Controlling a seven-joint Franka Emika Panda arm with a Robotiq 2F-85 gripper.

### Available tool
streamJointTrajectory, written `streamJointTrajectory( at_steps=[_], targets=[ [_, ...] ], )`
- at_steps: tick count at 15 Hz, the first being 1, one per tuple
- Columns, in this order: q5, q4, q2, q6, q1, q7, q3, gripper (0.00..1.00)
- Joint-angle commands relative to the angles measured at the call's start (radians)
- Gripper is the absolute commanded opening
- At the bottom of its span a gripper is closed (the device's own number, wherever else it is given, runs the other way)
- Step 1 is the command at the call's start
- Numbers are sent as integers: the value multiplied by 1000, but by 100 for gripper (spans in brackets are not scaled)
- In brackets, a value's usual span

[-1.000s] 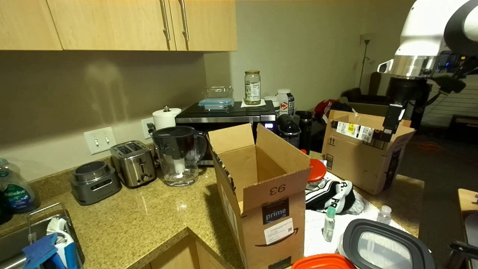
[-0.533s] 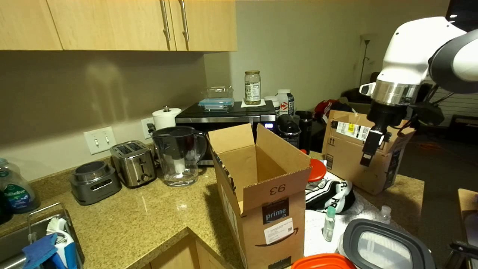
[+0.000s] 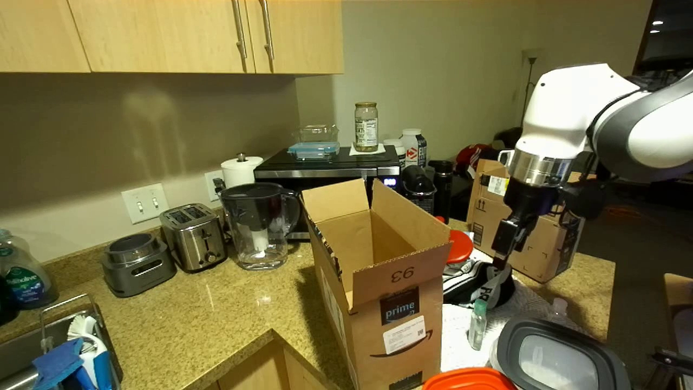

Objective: Put the bottle inside the box to the right

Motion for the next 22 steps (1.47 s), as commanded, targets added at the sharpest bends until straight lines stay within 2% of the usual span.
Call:
streamJointTrajectory(
  at_steps=[1,6,10,17,22],
  targets=[
    [-97,34,74,53,-31,170,39,100],
    [-266,40,116,29,-37,362,29,100],
    [-346,35,141,22,-30,456,9,100],
    [-309,10,178,78,0,452,-6,100],
    [-314,-5,215,195,30,468,-8,100]
  ],
)
